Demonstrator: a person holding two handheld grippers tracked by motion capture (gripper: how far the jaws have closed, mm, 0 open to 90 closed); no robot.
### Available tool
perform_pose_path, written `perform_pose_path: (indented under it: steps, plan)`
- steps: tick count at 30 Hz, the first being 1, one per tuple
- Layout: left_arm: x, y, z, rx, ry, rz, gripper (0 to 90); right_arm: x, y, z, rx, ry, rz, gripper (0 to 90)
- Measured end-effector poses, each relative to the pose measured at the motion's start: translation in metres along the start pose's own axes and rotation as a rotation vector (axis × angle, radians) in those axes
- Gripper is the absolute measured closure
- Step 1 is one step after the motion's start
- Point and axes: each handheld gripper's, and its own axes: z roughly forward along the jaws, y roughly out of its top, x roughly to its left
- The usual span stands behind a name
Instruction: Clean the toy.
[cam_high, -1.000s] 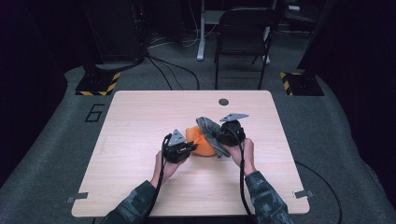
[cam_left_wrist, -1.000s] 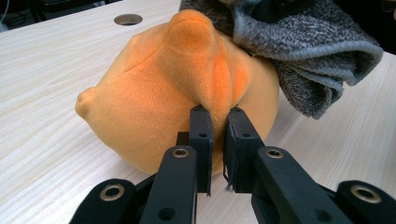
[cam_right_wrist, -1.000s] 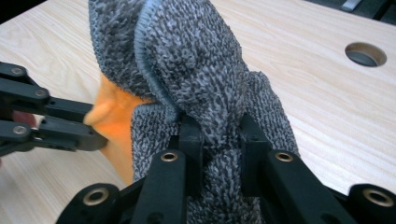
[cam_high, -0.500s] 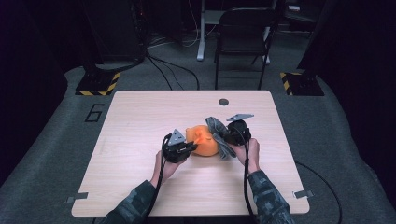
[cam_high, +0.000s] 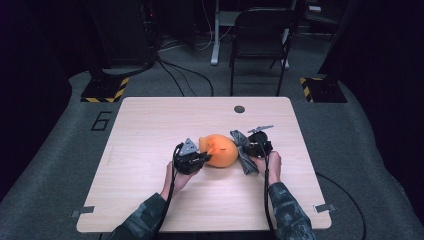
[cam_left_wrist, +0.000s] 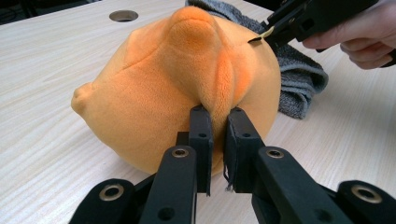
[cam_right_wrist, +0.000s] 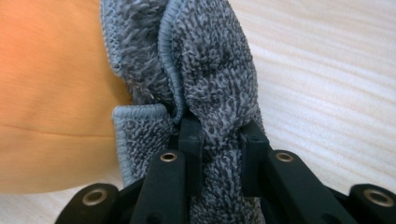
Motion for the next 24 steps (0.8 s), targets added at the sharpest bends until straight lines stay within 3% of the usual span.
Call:
perform_pose_path:
  steps: [7, 11, 16, 19, 24]
  plan:
    - [-0.001, 0.0, 0.0, -0.006, 0.006, 0.007, 82.0, -0.002, -0.001, 0.002, 0.019, 0.005, 0.0, 75.6]
    - [0.0, 0.0, 0.0, -0.007, 0.005, 0.004, 82.0, 0.001, 0.003, -0.006, -0.003, -0.014, -0.016, 75.7]
    - [0.001, 0.0, 0.0, -0.01, 0.006, 0.007, 82.1, 0.006, 0.012, -0.025, -0.076, -0.003, -0.024, 76.1]
    - [0.0, 0.0, 0.0, -0.01, 0.005, 0.007, 82.0, 0.016, 0.019, -0.041, -0.127, 0.018, -0.045, 76.1]
    - [-0.001, 0.001, 0.0, -0.005, 0.004, 0.013, 82.1, 0.044, 0.031, -0.063, -0.192, 0.062, -0.128, 76.0]
